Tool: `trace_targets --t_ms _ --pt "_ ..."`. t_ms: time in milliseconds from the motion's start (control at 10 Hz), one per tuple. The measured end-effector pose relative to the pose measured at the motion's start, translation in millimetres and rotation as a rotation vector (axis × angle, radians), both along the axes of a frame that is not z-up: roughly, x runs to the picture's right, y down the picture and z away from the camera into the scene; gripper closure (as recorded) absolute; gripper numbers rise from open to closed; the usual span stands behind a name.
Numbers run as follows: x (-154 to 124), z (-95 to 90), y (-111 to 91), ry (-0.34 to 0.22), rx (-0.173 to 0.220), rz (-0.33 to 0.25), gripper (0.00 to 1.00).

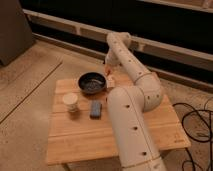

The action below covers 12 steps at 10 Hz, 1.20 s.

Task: Place the pepper on the white sponge

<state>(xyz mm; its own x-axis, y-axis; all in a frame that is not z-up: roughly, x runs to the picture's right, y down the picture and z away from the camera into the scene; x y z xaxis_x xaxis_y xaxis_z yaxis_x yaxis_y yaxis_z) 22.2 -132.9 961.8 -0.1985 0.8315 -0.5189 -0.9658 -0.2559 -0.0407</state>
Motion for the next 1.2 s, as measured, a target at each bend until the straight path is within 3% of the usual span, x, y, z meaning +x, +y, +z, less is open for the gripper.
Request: trace_targets --t_ms 300,600,800,900,1200 --pt "-57 -11.8 -26 -0.018 0.072 -0.151 1.0" --pt "-113 -28.9 -32 -0.039 0.125 -0.247 1.0" --pt "-142 -47.2 -23 -0.058 0.159 -0.283 1.0" --pt "-154 -66.0 -11 -0.071 0.19 -0.289 1.0" --pt "-155 -102.0 30 -0.076 0.238 -0.254 1.0"
